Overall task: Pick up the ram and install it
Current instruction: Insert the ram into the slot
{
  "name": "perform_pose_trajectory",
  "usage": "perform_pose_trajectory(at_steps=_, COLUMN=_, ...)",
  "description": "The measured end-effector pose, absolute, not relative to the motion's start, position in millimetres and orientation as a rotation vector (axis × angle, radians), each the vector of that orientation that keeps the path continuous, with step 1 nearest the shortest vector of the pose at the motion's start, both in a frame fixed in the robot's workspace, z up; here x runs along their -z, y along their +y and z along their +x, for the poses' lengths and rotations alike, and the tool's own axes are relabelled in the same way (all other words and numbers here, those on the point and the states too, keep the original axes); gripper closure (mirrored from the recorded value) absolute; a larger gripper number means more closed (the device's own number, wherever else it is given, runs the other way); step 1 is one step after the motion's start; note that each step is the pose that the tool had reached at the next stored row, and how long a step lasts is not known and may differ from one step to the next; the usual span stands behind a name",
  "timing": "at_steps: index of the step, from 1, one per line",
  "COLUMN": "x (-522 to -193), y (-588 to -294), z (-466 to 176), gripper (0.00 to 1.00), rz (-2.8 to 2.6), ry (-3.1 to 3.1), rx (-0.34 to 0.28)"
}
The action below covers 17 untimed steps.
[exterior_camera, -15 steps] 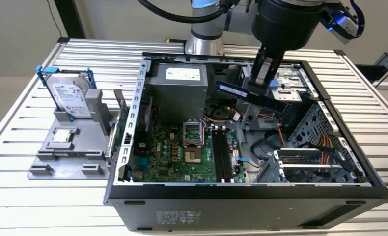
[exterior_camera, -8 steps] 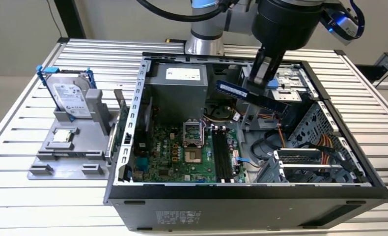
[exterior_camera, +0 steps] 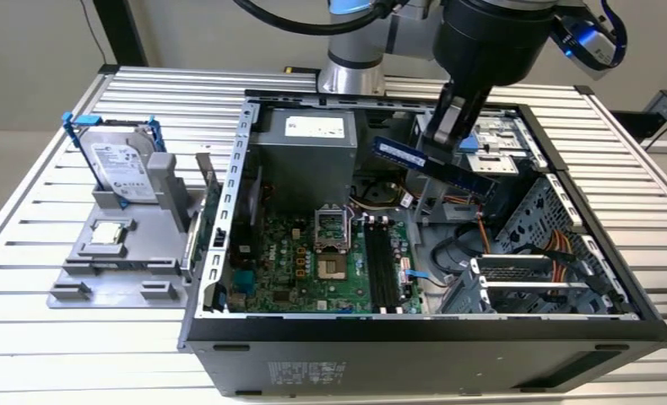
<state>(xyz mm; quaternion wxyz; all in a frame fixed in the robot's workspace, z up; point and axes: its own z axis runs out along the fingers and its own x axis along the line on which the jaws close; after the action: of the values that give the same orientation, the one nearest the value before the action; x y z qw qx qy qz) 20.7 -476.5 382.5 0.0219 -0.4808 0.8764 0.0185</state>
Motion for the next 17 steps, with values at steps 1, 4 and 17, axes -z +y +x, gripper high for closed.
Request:
perform_pose_trajectory(at_steps=1, x=-382.5, y=-476.4, z=20.7, gripper=1.0, rz=-1.483, ry=2.72, rx=-0.057)
perform_pose_trajectory(at_steps=4, x=-382.5, y=-476.4, z=20.7, gripper=1.0, rz=-1.463, ry=2.73, rx=-0.056)
perform_pose_trajectory(at_steps=17, x=-382.5, y=-475.7, z=20.7, gripper=1.0, rz=-1.383, ry=2.771, rx=-0.052)
